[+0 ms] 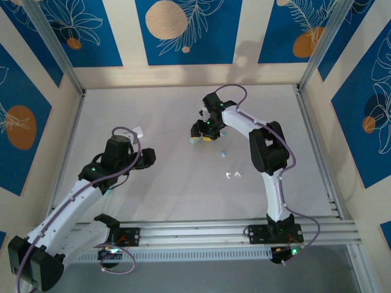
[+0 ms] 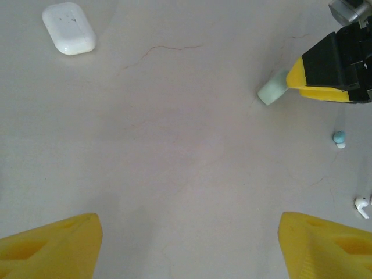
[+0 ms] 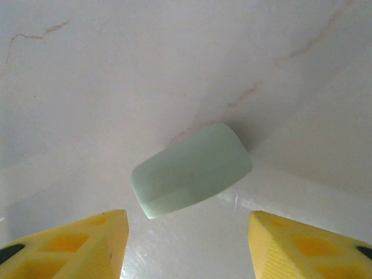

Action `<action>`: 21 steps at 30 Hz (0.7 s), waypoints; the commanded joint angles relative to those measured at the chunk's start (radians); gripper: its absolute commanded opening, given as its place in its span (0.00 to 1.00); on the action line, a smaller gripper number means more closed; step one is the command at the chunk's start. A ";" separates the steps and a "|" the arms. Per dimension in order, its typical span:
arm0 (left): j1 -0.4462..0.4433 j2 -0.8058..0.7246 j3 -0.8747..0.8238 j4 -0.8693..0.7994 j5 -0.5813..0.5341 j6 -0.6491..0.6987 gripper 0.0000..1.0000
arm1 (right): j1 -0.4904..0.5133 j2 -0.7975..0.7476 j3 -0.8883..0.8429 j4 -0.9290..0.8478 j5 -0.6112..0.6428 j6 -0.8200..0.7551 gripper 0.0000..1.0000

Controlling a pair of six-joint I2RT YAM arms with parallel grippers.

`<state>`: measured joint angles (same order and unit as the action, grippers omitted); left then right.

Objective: Insert the wireless bluetooth earbuds into the charging case

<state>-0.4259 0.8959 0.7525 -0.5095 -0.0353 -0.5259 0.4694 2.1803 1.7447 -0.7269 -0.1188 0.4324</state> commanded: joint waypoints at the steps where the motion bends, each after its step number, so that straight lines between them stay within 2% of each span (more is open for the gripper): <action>1: 0.016 -0.035 0.005 -0.017 -0.015 0.000 0.79 | 0.010 -0.051 0.037 -0.021 0.078 -0.187 0.57; 3: 0.019 -0.048 0.002 -0.018 -0.019 0.001 0.79 | -0.007 -0.037 0.080 -0.054 0.067 -0.188 0.58; 6: 0.021 -0.061 -0.002 -0.018 -0.024 0.001 0.79 | -0.041 0.013 0.180 -0.160 0.034 -0.063 0.59; 9: 0.024 -0.064 -0.011 -0.005 -0.021 -0.005 0.79 | -0.048 0.023 0.163 -0.152 -0.040 0.071 0.61; 11: 0.025 -0.061 -0.012 0.000 -0.017 -0.004 0.79 | -0.038 0.020 0.138 -0.133 -0.056 0.138 0.69; 18: 0.030 -0.063 -0.008 -0.002 0.000 0.007 0.79 | 0.012 0.044 0.136 -0.140 0.035 0.309 0.69; 21: 0.033 -0.067 -0.011 -0.002 0.002 0.008 0.79 | 0.029 0.096 0.200 -0.205 0.073 0.345 0.68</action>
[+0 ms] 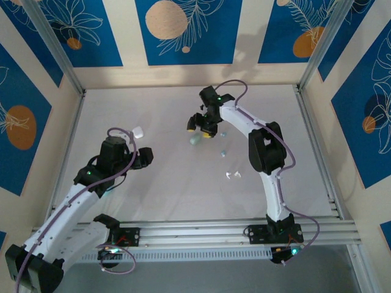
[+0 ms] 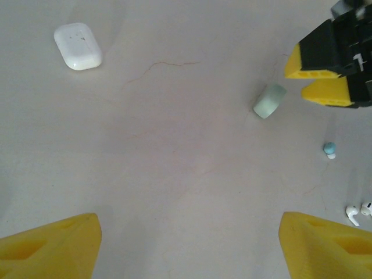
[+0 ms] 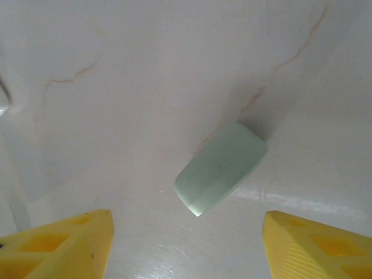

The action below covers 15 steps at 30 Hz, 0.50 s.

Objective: Insert the wireless bluetooth earbuds into the charging case

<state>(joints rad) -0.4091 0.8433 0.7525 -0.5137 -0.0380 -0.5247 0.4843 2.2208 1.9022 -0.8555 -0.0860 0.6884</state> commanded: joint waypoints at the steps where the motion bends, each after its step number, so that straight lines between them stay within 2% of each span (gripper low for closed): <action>1: 0.017 -0.016 -0.012 0.002 0.005 0.007 0.80 | 0.019 0.070 0.064 -0.099 0.070 0.101 0.68; 7: 0.024 -0.028 -0.015 0.001 0.011 0.011 0.80 | 0.045 0.109 0.100 -0.130 0.139 0.117 0.65; 12: 0.030 -0.035 -0.019 0.000 0.018 0.012 0.80 | 0.051 0.125 0.116 -0.141 0.164 0.089 0.55; 15: 0.033 -0.035 -0.022 0.004 0.026 0.010 0.80 | 0.054 0.143 0.145 -0.167 0.186 0.054 0.53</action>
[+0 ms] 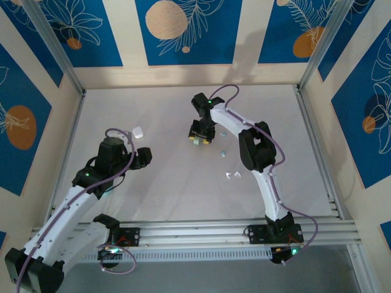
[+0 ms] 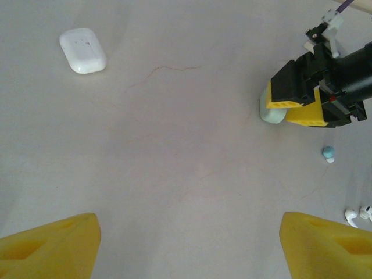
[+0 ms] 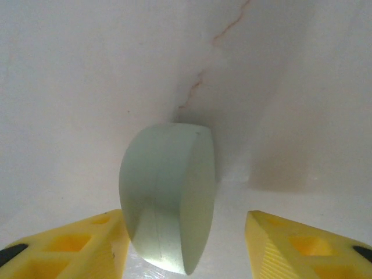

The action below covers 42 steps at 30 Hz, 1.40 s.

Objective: Insert the wireless bluetooth earbuds into the charging case

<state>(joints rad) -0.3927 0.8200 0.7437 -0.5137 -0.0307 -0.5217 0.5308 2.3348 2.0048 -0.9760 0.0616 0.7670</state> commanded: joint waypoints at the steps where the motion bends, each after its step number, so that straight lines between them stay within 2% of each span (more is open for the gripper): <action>1: 0.017 -0.011 -0.015 0.006 0.020 0.006 0.80 | 0.009 0.039 0.056 -0.057 0.046 -0.041 0.50; 5: 0.018 -0.012 -0.015 0.008 0.025 0.002 0.80 | 0.013 0.069 0.107 -0.097 0.078 -0.108 0.49; 11: 0.020 -0.014 -0.016 0.007 0.025 0.001 0.80 | 0.037 0.098 0.170 -0.145 0.156 -0.228 0.37; 14: 0.022 -0.016 -0.015 0.009 0.026 -0.003 0.80 | 0.063 0.098 0.188 -0.163 0.257 -0.300 0.33; 19: 0.023 -0.027 -0.003 -0.003 0.004 -0.001 0.80 | 0.121 0.111 0.179 -0.139 0.531 -0.517 0.27; 22: 0.026 -0.051 0.009 -0.020 -0.031 0.003 0.80 | 0.154 0.108 0.132 -0.045 0.668 -0.664 0.26; 24: 0.027 -0.069 0.016 -0.031 -0.059 0.007 0.80 | 0.170 0.107 0.094 0.032 0.701 -0.757 0.26; 31: 0.029 -0.140 0.057 -0.088 -0.137 0.032 0.80 | 0.208 0.108 -0.044 0.262 0.716 -1.001 0.28; 37: 0.029 -0.173 0.065 -0.089 -0.158 0.038 0.80 | 0.243 0.059 -0.118 0.302 0.610 -1.069 0.43; 42: 0.029 -0.156 0.069 -0.078 -0.144 0.036 0.80 | 0.253 0.002 -0.138 0.263 0.510 -1.012 0.51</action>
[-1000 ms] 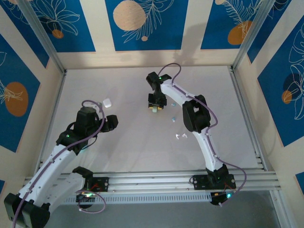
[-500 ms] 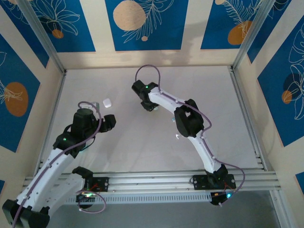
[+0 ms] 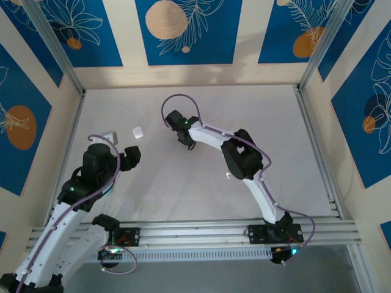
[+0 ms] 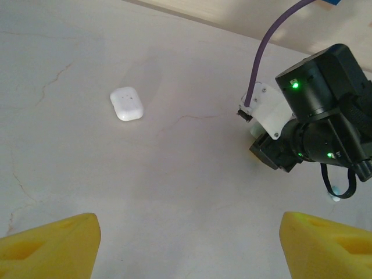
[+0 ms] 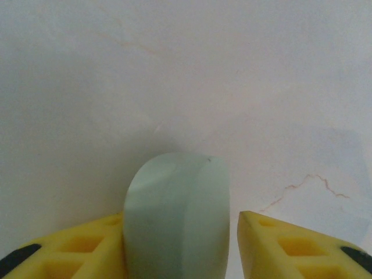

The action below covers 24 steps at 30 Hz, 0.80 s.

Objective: Insert the wireless bluetooth earbuds into the charging case

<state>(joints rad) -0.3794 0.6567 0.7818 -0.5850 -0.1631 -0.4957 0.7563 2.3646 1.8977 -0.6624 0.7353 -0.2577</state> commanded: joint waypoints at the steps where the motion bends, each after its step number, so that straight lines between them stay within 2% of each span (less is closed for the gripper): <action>1: 0.016 0.010 0.031 -0.007 -0.008 0.010 0.80 | 0.026 -0.044 -0.035 -0.055 -0.184 0.026 0.52; 6: 0.017 0.017 0.026 -0.003 0.000 0.007 0.80 | 0.027 -0.134 -0.074 -0.075 -0.298 0.064 0.56; 12: 0.017 0.050 0.024 0.029 0.061 0.010 0.80 | -0.011 -0.287 -0.111 -0.119 -0.432 0.256 0.60; 19: 0.025 0.225 0.064 0.068 0.141 0.042 0.81 | -0.089 -0.525 -0.296 -0.057 -0.576 0.442 0.62; 24: 0.077 0.444 0.147 0.079 0.230 0.061 0.82 | -0.156 -0.708 -0.485 0.034 -0.780 0.577 0.61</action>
<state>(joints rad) -0.3351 1.0115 0.8627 -0.5377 -0.0071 -0.4641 0.6193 1.7222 1.4960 -0.6754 0.1276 0.1936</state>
